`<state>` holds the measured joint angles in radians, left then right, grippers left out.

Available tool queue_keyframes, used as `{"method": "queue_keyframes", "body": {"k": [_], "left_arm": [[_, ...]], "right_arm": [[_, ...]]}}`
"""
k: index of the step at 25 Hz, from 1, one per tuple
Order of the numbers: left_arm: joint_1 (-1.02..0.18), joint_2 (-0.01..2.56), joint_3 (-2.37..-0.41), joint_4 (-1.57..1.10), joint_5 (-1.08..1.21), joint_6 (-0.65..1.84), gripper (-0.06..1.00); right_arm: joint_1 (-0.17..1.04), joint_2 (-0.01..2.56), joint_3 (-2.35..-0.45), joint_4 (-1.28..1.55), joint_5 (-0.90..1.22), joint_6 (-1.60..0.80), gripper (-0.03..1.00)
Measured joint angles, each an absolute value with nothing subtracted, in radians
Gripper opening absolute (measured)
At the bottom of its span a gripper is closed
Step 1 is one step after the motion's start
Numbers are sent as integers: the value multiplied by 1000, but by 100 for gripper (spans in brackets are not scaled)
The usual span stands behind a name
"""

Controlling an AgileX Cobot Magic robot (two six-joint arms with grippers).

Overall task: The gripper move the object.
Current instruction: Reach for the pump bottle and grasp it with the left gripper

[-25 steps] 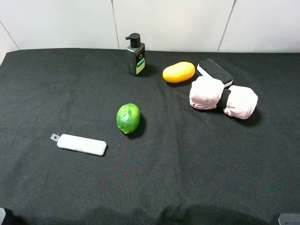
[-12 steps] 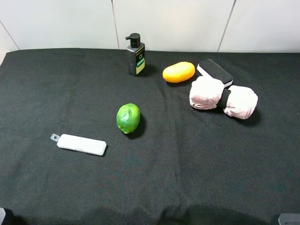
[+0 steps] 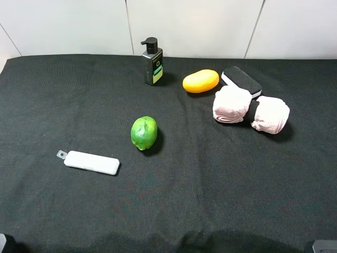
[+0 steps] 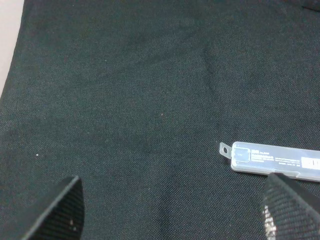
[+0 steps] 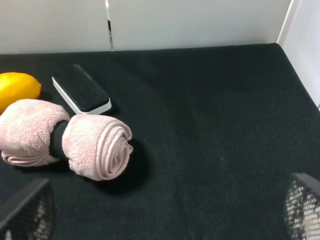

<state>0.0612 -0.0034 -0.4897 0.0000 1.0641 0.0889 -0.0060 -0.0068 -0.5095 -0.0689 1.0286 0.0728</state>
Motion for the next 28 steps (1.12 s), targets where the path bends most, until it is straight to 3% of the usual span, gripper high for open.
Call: {"method": "queue_keyframes", "body": {"k": [9, 28], "left_arm": [[61, 37, -505, -41, 1054, 89, 76], [61, 750, -659, -64, 774, 118, 76]], "right_arm": [[-6, -7, -510, -69, 1029, 73, 69], [-6, -7, -510, -69, 1029, 73, 69]]}}
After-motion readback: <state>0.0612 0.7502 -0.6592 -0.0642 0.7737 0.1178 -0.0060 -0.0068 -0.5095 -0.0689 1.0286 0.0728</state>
